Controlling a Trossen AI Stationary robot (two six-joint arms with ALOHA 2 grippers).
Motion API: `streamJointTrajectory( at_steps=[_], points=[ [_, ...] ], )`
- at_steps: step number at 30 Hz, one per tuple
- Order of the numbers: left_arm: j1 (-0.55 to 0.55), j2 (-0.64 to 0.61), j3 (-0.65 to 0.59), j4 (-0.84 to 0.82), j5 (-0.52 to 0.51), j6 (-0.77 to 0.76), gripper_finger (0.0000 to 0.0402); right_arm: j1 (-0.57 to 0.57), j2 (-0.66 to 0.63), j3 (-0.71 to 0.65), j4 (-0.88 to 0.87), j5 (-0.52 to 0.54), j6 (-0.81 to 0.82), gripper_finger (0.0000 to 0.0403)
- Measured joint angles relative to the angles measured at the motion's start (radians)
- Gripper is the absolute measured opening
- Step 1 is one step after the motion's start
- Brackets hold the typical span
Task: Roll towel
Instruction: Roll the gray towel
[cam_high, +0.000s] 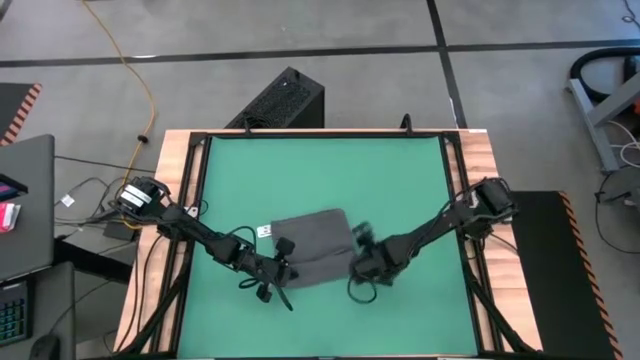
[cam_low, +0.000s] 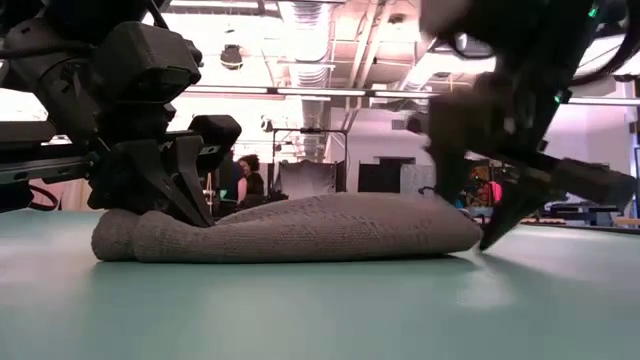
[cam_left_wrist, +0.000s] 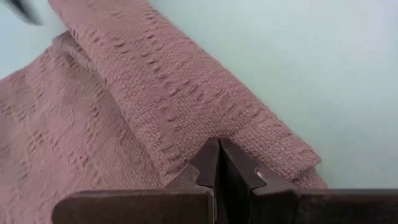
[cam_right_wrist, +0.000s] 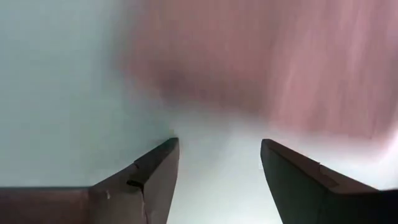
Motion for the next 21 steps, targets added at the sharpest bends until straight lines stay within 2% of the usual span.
streamJointTrajectory(
  at_steps=[1, 4, 6, 8, 11, 15, 19, 21],
  points=[
    [0.000, 0.000, 0.000, 0.000, 0.000, 0.000, 0.0000, -0.008, -0.020, -0.005, -0.053, 0.009, 0.018, 0.0253],
    [0.000, 0.000, 0.000, 0.000, 0.006, 0.017, 0.0000, -0.028, -0.122, -0.002, -0.064, 0.006, 0.061, 0.0250],
    [0.000, 0.000, 0.000, -0.003, 0.026, 0.042, 0.0000, -0.027, -0.203, -0.012, -0.054, -0.054, 0.065, 0.0245],
    [-0.002, -0.002, 0.002, -0.012, 0.045, 0.072, 0.0000, -0.017, -0.280, -0.034, 0.009, -0.119, 0.055, 0.0238],
    [-0.003, -0.002, 0.002, -0.018, 0.057, 0.156, 0.0000, 0.011, -0.376, -0.084, 0.154, -0.138, 0.027, 0.0230],
    [0.005, -0.002, 0.003, -0.019, 0.065, 0.335, 0.0000, 0.042, -0.394, -0.149, 0.149, -0.146, 0.033, 0.0228],
    [0.044, -0.005, 0.006, -0.039, 0.111, 0.363, 0.0000, 0.056, -0.390, -0.153, 0.304, -0.223, 0.061, 0.0228],
    [0.058, -0.006, 0.006, -0.047, 0.142, 0.385, 0.0000, 0.081, -0.363, -0.153, 0.344, -0.231, 0.005, 0.0228]
  ],
)
